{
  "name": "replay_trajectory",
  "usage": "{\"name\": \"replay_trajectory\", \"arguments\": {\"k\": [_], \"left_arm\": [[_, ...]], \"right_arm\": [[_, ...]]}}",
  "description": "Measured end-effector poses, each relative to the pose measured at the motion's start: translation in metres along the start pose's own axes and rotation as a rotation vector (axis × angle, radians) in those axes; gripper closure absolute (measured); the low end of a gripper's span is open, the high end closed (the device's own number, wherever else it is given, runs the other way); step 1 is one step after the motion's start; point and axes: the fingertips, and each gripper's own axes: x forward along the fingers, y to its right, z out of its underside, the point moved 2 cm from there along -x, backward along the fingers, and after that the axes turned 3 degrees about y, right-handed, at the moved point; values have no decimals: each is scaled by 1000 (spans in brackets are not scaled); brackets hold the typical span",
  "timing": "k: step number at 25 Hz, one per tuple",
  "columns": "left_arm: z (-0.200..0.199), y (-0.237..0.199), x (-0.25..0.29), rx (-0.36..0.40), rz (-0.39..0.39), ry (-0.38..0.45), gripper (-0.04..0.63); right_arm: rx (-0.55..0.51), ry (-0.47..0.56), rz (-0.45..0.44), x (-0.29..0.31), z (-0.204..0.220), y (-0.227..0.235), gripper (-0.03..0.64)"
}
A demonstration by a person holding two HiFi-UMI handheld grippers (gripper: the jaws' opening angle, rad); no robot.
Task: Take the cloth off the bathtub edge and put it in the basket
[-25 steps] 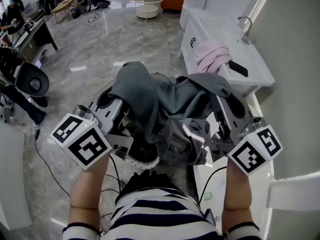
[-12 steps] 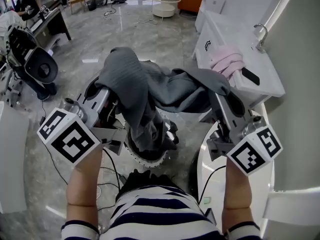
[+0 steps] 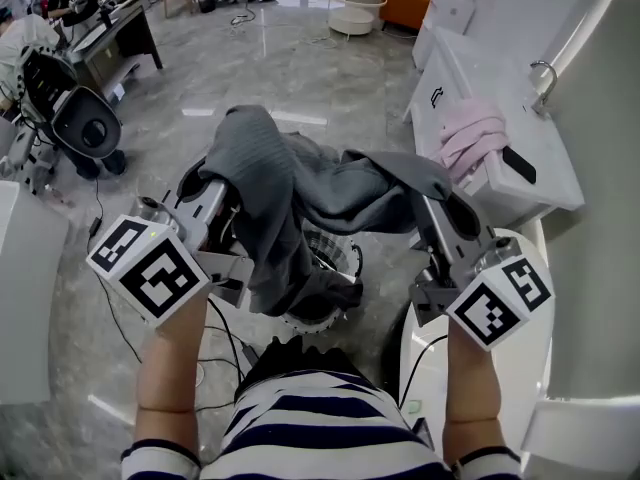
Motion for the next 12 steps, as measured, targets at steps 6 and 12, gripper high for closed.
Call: {"name": "replay_trajectory", "arguments": {"k": [6,12], "left_arm": [[62,-20,-6,-58,-51,-130,566],[116,-35,-6,-97,-81,-229,566]], "right_arm": [[53,-64,6,7,34,8,581],[124,-134,31,10,77,25,581]]}}
